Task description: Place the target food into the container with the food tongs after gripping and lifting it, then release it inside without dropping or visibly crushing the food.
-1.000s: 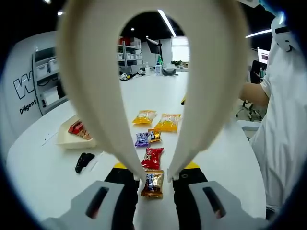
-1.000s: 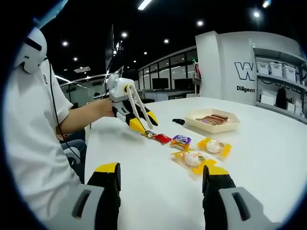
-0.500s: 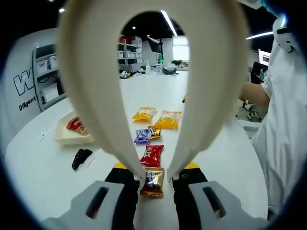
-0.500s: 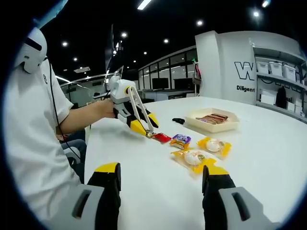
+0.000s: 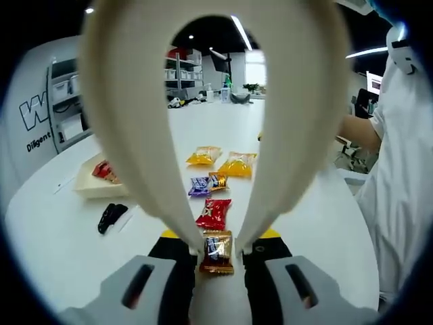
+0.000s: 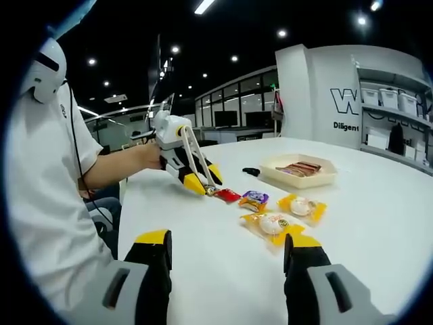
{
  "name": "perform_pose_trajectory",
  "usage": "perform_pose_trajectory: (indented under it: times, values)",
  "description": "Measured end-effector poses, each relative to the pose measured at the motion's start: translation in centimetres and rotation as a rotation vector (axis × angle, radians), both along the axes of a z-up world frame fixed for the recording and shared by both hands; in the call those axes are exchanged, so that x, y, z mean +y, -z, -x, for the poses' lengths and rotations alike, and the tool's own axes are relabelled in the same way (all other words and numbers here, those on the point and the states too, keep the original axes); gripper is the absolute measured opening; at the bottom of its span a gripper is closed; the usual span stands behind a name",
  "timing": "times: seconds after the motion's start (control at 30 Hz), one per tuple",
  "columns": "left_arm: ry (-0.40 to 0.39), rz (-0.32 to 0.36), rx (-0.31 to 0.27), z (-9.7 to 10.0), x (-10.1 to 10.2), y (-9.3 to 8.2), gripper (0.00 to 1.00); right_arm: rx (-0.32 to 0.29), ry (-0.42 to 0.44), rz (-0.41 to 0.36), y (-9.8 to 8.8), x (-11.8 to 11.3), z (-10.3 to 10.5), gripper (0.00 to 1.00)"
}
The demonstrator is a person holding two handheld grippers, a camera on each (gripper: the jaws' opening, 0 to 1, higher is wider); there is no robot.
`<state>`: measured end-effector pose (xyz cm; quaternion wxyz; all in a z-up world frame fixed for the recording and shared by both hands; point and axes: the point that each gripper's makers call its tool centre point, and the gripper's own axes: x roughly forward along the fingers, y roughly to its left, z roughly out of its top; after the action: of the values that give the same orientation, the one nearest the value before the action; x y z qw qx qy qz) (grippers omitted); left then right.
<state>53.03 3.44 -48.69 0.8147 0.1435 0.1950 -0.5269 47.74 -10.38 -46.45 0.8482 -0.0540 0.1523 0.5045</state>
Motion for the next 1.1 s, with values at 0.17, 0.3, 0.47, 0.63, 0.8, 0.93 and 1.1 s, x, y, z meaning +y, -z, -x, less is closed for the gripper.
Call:
perform_pose_trajectory:
  times: [0.17, 0.3, 0.47, 0.63, 0.8, 0.93, 1.1]
  values:
    - [-0.002, 0.007, 0.003, 0.0, 0.0, 0.0, 0.24, -0.002, -0.001, 0.004, 0.1, 0.1, 0.0, 0.66]
    - [-0.004, 0.012, 0.006, 0.0, 0.0, 0.0, 0.24, -0.005, 0.000, 0.006, 0.0, 0.0, 0.0, 0.64]
    - [-0.004, 0.015, 0.009, 0.1, 0.0, 0.0, 0.24, -0.015, 0.001, 0.018, 0.0, -0.1, -0.1, 0.58]
    - [-0.004, 0.016, 0.010, 0.1, 0.0, 0.0, 0.24, -0.032, 0.003, 0.040, 0.1, -0.4, -0.3, 0.46]
    - [-0.004, 0.018, 0.011, 0.1, 0.0, 0.0, 0.24, -0.040, 0.018, 0.028, -0.3, -0.6, -0.7, 0.34]
    - [-0.004, 0.018, 0.013, 0.1, 0.0, 0.0, 0.24, -0.038, 0.034, 0.007, -0.9, -1.0, -1.0, 0.24]
    - [-0.004, 0.018, 0.013, 0.1, 0.0, 0.0, 0.24, -0.019, 0.046, -0.029, -1.3, -1.1, -1.2, 0.16]
